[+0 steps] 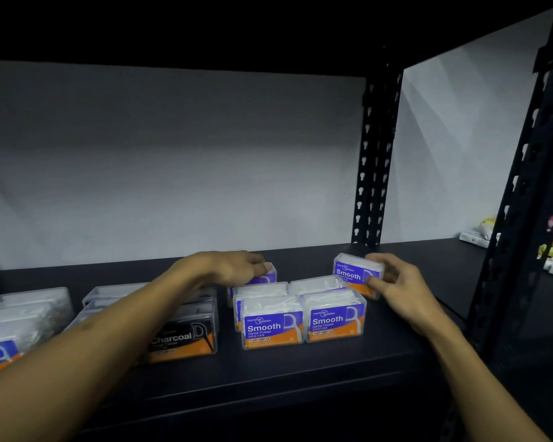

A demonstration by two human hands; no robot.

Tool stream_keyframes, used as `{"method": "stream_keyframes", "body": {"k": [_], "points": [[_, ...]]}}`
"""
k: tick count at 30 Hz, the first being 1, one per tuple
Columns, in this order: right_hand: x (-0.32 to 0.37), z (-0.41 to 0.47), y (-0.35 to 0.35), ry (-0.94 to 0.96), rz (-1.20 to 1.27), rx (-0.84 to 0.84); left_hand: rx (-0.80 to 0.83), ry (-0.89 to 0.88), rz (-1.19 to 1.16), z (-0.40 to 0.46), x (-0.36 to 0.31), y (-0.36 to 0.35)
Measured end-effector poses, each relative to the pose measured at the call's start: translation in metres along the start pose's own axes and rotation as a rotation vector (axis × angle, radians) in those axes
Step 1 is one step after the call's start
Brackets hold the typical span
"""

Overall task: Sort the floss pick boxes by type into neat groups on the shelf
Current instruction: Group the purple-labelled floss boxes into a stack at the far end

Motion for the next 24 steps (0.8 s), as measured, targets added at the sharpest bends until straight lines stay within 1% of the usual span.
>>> {"method": "stream_keyframes", "body": {"k": [4, 9, 13, 18, 21, 24], "points": [[0.001, 0.003, -0.001, 0.02, -0.035, 0.013, 0.028, 0.01, -0.024, -0.016, -0.003, 0.004], [0.001, 0.006, -0.002, 0.034, -0.064, 0.034, 0.071, -0.002, 0.088, -0.026, -0.018, 0.0], [-0.002, 0.006, -0.002, 0.033, -0.076, 0.041, 0.003, -0.019, 0.146, -0.024, -0.022, -0.014], [-0.006, 0.009, -0.004, 0.044, -0.075, 0.057, -0.085, -0.016, 0.085, -0.026, -0.026, -0.026], [-0.004, 0.012, -0.012, 0.041, -0.106, 0.118, -0.139, -0.036, 0.07, -0.027, -0.027, -0.028], [0.002, 0.014, -0.022, 0.019, -0.06, 0.159, -0.18, -0.057, 0.065, -0.032, -0.028, -0.029]]}}
Point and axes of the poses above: each hand's wrist, its own z-axis towards the middle knuckle, its own y-axis out of the back of the hand, x = y × z, the point moved 4 cm from there along z, towards the middle knuckle, and after that the axes turned 11 degrees about y, right-handed, at the moved point
